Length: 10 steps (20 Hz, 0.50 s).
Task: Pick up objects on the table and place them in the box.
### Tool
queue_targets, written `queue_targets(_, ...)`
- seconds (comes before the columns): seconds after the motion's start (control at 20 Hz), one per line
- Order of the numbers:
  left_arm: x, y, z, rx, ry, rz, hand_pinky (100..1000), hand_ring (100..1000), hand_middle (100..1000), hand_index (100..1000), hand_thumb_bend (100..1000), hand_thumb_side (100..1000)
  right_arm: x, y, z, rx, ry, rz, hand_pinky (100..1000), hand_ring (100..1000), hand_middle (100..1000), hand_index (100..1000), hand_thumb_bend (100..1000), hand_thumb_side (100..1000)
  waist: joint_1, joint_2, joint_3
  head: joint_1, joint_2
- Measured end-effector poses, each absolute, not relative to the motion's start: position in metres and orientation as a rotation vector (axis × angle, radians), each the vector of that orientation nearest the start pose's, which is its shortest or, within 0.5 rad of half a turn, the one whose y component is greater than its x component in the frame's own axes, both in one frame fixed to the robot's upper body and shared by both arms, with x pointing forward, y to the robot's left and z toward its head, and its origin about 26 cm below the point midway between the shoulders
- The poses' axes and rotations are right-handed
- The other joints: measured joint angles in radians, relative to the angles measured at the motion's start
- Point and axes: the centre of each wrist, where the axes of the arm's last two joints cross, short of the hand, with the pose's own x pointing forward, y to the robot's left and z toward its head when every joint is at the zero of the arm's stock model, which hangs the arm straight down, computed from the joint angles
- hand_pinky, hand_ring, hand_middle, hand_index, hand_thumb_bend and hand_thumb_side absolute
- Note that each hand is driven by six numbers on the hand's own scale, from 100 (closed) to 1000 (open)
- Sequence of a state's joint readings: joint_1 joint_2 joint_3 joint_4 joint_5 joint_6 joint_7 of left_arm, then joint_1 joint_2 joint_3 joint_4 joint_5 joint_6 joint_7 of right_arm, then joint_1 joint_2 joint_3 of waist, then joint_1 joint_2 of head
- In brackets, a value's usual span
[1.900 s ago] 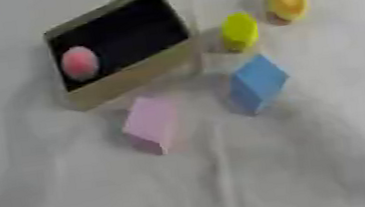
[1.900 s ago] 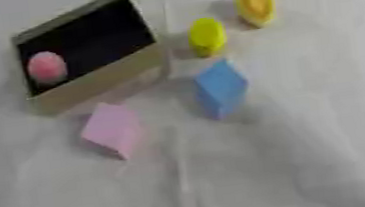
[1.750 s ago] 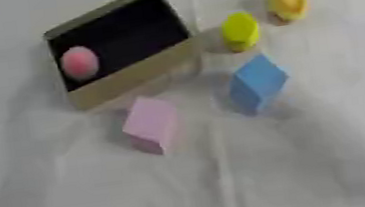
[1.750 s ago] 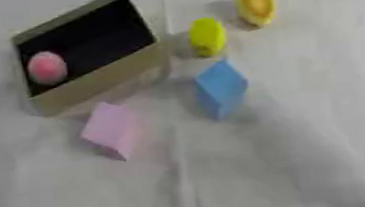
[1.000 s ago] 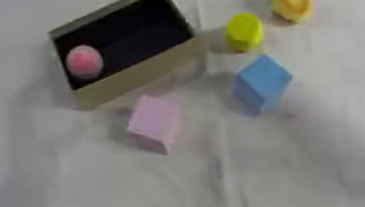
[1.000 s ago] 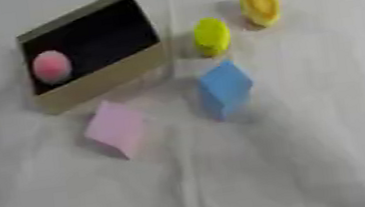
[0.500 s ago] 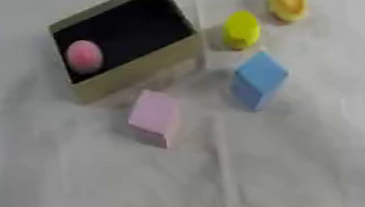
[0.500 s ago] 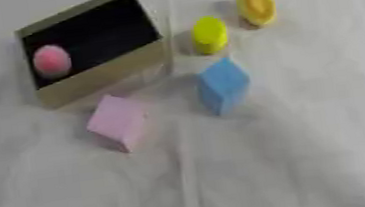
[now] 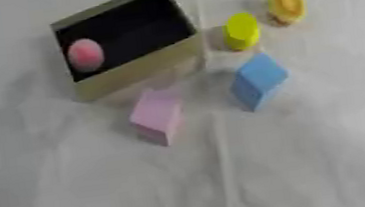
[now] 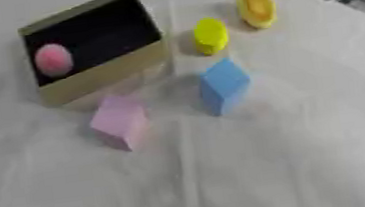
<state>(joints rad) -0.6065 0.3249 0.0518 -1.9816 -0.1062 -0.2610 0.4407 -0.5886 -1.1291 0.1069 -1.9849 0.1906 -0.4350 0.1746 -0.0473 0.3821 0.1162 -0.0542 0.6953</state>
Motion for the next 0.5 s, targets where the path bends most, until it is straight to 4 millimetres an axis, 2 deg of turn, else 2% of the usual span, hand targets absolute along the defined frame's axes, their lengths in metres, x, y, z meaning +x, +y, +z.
queue_targets(0.2,0.316,0.240,0.290,-0.371,3.347,-0.159,718,712,683,828,537,502,0.283,-0.302,0.355,0.838,2.301,-2.090,843,857,806,897,275,671,-0.005,0.000,0.003,-0.002,0.000)
queue_targets(0.5,0.316,0.239,0.290,-0.363,3.349,-0.157,717,712,682,828,535,505,0.286,-0.288,0.355,0.771,2.179,-2.248,849,868,811,908,286,625,-0.003,0.000,0.008,-0.004,0.000)
